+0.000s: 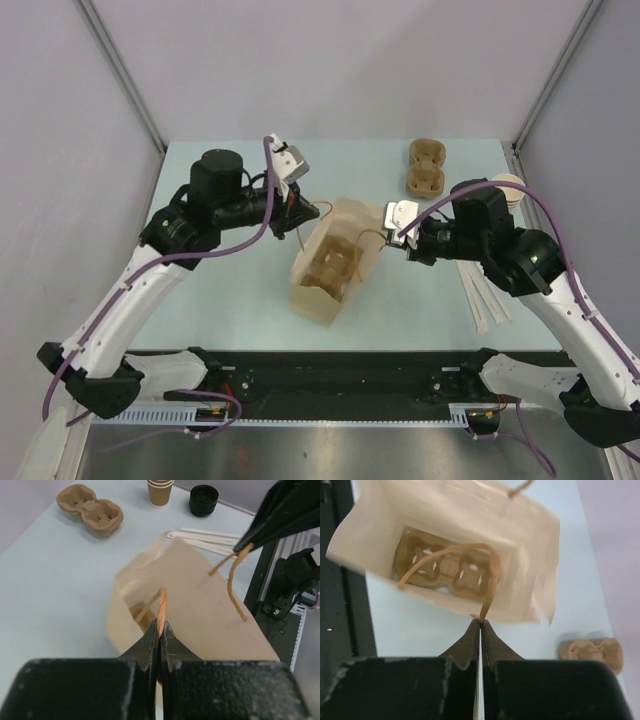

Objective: Pack the takeout coffee

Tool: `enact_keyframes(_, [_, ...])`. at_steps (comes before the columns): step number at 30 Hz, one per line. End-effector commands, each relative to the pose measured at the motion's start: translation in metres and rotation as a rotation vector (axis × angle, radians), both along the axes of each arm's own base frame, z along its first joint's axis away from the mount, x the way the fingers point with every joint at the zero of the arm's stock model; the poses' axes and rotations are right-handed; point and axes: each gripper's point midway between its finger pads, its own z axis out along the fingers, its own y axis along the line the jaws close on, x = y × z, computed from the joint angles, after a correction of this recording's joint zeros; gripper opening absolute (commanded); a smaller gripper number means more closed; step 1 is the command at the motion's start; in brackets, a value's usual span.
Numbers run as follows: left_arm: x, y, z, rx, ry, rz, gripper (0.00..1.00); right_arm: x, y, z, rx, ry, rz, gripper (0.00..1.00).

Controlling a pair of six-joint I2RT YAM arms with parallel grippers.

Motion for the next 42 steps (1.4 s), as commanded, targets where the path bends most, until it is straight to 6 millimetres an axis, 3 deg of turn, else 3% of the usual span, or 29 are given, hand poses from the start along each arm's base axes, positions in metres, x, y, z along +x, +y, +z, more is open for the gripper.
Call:
enact_keyframes(1, [-0.001, 0.009, 0.006, -0.054, 0.023, 0.067, 0.00, 0.024, -0.003, 0.018, 0.012, -0.139, -0.013, 0.00])
enact_keyframes(11, [0.035, 0.028, -0.039, -0.028, 0.169, 0.266, 0.00, 0.056, -0.005, 0.004, -0.043, -0.176, -0.002, 0.00])
enact_keyframes(15, [0.040, 0.030, -0.035, -0.049, 0.170, 0.282, 0.01, 0.061, -0.005, 0.003, -0.042, -0.174, -0.001, 0.00])
enact_keyframes(20, [0.041, 0.028, -0.007, -0.094, 0.156, 0.258, 0.00, 0.061, -0.009, 0.027, 0.030, -0.236, 0.011, 0.00])
enact_keyframes(26, [0.016, 0.029, 0.007, -0.112, 0.121, 0.164, 0.00, 0.051, -0.023, 0.025, -0.007, -0.247, 0.061, 0.00])
enact_keyframes(29, [-0.001, 0.031, 0.006, -0.117, 0.068, 0.094, 0.00, 0.047, -0.027, 0.026, -0.023, -0.273, 0.072, 0.00])
enact_keyframes(30, [-0.009, 0.029, -0.008, -0.097, 0.061, 0.037, 0.00, 0.045, -0.027, 0.027, -0.024, -0.285, 0.078, 0.00])
enact_keyframes(32, [-0.024, 0.034, -0.006, -0.114, -0.014, -0.002, 0.00, 0.038, -0.027, 0.027, -0.037, -0.312, 0.112, 0.00])
enact_keyframes(33, [-0.028, 0.037, -0.026, -0.084, -0.022, -0.024, 0.00, 0.029, -0.025, 0.028, -0.043, -0.331, 0.145, 0.00])
enact_keyframes(35, [-0.045, 0.041, -0.031, -0.089, -0.067, -0.075, 0.00, 0.014, -0.024, 0.019, -0.081, -0.334, 0.201, 0.00])
enact_keyframes(37, [-0.058, 0.042, -0.052, -0.062, -0.047, -0.129, 0.00, -0.010, -0.024, 0.004, -0.119, -0.311, 0.268, 0.00])
enact_keyframes(42, [-0.093, 0.049, -0.077, -0.023, -0.068, -0.254, 0.00, -0.065, -0.019, -0.019, -0.132, -0.236, 0.395, 0.00])
